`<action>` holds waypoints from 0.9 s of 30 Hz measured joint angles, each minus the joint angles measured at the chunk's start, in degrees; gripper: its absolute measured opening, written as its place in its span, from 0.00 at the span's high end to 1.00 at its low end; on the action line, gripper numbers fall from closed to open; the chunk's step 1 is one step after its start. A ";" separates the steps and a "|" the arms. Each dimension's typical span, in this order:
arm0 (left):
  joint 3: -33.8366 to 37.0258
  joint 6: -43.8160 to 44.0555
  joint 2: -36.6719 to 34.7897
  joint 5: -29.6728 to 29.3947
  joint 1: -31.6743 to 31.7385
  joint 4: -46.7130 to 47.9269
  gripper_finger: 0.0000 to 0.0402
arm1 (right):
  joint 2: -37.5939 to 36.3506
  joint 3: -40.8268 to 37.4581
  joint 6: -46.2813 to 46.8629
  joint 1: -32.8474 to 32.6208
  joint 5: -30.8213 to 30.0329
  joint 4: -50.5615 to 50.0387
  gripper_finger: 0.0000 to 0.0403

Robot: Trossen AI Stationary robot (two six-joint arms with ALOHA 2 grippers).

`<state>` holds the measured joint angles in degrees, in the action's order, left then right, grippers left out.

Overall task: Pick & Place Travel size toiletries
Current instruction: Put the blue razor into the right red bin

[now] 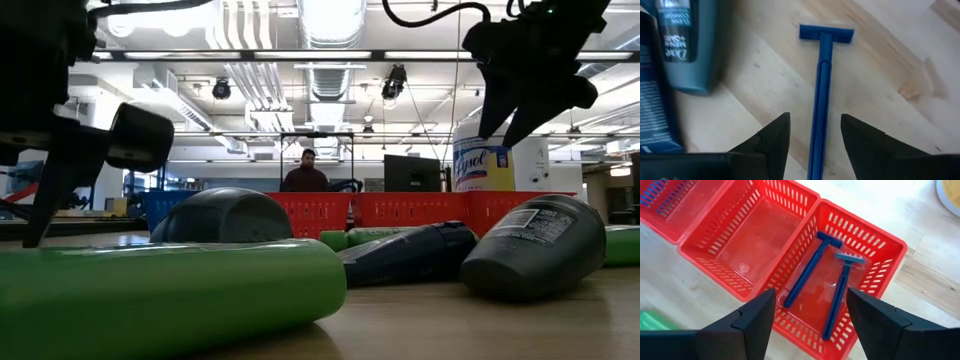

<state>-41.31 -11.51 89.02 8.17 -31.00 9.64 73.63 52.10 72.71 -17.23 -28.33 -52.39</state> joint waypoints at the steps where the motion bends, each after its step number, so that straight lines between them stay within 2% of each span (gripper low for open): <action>1: 0.23 0.00 0.21 0.63 0.00 -0.06 0.57 | 0.00 0.00 -0.25 0.00 0.03 -0.04 0.41; 5: 0.72 -0.02 1.55 1.83 0.04 -0.61 0.65 | 0.00 0.00 -0.97 0.00 0.06 -0.10 0.41; 12: 0.73 0.25 2.04 1.94 0.15 -1.56 0.93 | 0.00 -0.02 -1.17 0.00 0.22 -0.12 0.37; 17: 0.82 6.73 0.26 2.27 0.58 0.15 0.93 | -0.18 0.06 -2.21 0.00 2.33 -0.04 0.36; 22: 0.40 15.72 -8.79 1.22 1.49 3.77 0.93 | -1.80 0.09 -4.43 0.00 3.99 1.44 0.40; 25: 0.42 21.34 -16.10 -2.99 3.41 4.36 0.93 | -3.79 0.09 -8.01 0.17 3.93 4.99 0.43; 27: 0.42 24.85 -21.10 -7.92 6.00 3.64 0.93 | -5.25 0.09 -10.99 0.81 3.69 8.25 0.44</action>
<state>-40.88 13.35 67.93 0.25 -25.00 13.29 68.38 52.18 61.72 -16.42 -24.64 -44.14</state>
